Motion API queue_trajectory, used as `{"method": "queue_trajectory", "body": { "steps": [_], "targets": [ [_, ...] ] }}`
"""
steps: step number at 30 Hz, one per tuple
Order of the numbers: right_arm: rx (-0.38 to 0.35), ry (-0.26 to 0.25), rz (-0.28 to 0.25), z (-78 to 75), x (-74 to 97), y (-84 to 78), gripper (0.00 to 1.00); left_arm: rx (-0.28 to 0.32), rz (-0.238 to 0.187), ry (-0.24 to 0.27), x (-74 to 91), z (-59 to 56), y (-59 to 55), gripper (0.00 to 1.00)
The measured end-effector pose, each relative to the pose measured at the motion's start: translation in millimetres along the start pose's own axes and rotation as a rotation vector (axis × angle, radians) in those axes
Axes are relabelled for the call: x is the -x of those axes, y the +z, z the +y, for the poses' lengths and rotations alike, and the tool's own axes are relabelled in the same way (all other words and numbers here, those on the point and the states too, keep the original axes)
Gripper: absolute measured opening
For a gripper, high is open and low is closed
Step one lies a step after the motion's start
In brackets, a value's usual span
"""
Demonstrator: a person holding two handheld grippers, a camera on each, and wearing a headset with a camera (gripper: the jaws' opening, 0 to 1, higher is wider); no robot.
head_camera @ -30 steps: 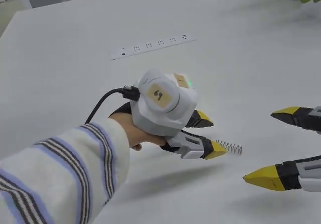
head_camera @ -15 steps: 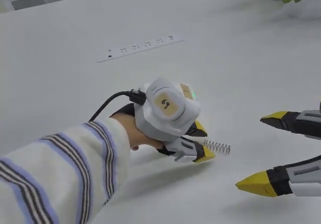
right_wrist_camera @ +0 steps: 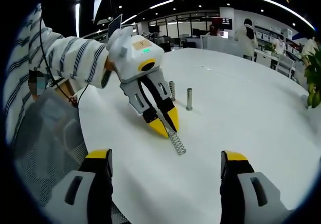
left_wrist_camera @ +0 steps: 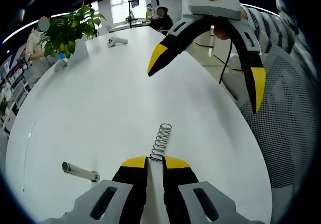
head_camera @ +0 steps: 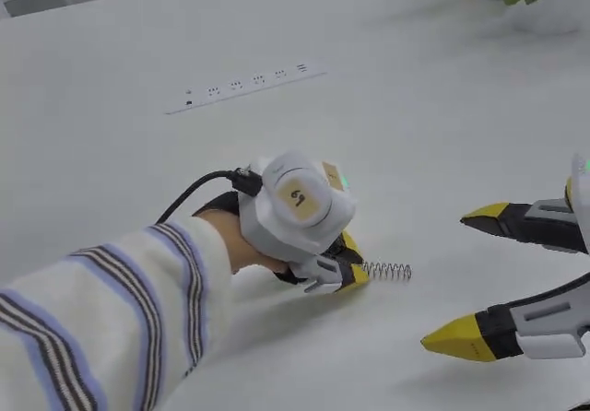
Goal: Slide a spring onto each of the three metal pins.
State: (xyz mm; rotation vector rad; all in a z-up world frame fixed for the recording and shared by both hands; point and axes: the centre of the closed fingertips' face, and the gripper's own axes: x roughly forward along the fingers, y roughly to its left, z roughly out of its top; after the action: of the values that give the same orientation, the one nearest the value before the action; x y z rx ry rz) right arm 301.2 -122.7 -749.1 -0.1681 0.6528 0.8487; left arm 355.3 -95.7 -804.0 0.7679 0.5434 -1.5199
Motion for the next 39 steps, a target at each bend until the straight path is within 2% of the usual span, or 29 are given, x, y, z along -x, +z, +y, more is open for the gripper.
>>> {"method": "queue_trajectory", "body": {
  "steps": [5, 9, 11, 13, 19, 20, 21, 23, 27, 32, 36, 39],
  "targets": [
    [-0.006, -0.001, 0.007, 0.2, 0.8, -3.1, 0.87, 0.017, -0.020, -0.004, -0.6, -1.7, 4.7, 0.09],
    [-0.009, -0.005, 0.005, -0.9, 2.1, -3.2, 0.87, 0.006, -0.020, -0.020, -3.7, -6.1, 6.3, 0.05],
    [-0.011, -0.006, 0.003, -1.4, 2.7, -2.9, 0.86, 0.026, -0.014, -0.035, -6.3, -9.5, 4.4, 0.04],
    [-0.012, -0.003, 0.000, -0.9, 3.1, -2.0, 0.86, 0.041, -0.032, -0.039, -7.4, -9.4, 8.0, 0.02],
    [-0.007, -0.002, 0.001, -0.3, 2.7, -1.1, 0.85, 0.048, -0.024, -0.034, -6.5, -7.7, 7.7, 0.02],
    [-0.004, -0.001, 0.003, -0.1, 2.5, -1.0, 0.85, 0.089, -0.023, -0.009, -6.3, -2.5, 6.1, 0.02],
    [-0.004, -0.001, 0.003, 0.2, 2.6, -0.8, 0.85, 0.159, -0.034, -0.015, -5.9, -3.8, 4.7, 0.02],
    [-0.004, -0.002, 0.000, 0.3, 2.7, 0.0, 0.85, 0.198, -0.068, -0.010, -5.9, -1.7, 5.8, 0.02],
    [-0.004, -0.004, -0.003, 0.4, 3.9, 1.1, 0.85, 0.207, -0.074, -0.005, -3.6, -2.4, 2.9, 0.02],
    [-0.003, -0.011, -0.008, -0.5, 5.6, 2.8, 0.85, 0.220, -0.049, 0.029, 0.1, 6.4, -3.9, 0.02],
    [0.005, -0.011, -0.010, -1.4, 7.3, 4.4, 0.85, 0.248, -0.069, 0.047, 5.5, 7.6, -3.6, 0.02],
    [0.014, -0.009, -0.004, -2.4, 8.2, 4.0, 0.84, 0.258, -0.077, 0.045, 10.0, 4.3, -2.6, 0.02]
  ]
}}
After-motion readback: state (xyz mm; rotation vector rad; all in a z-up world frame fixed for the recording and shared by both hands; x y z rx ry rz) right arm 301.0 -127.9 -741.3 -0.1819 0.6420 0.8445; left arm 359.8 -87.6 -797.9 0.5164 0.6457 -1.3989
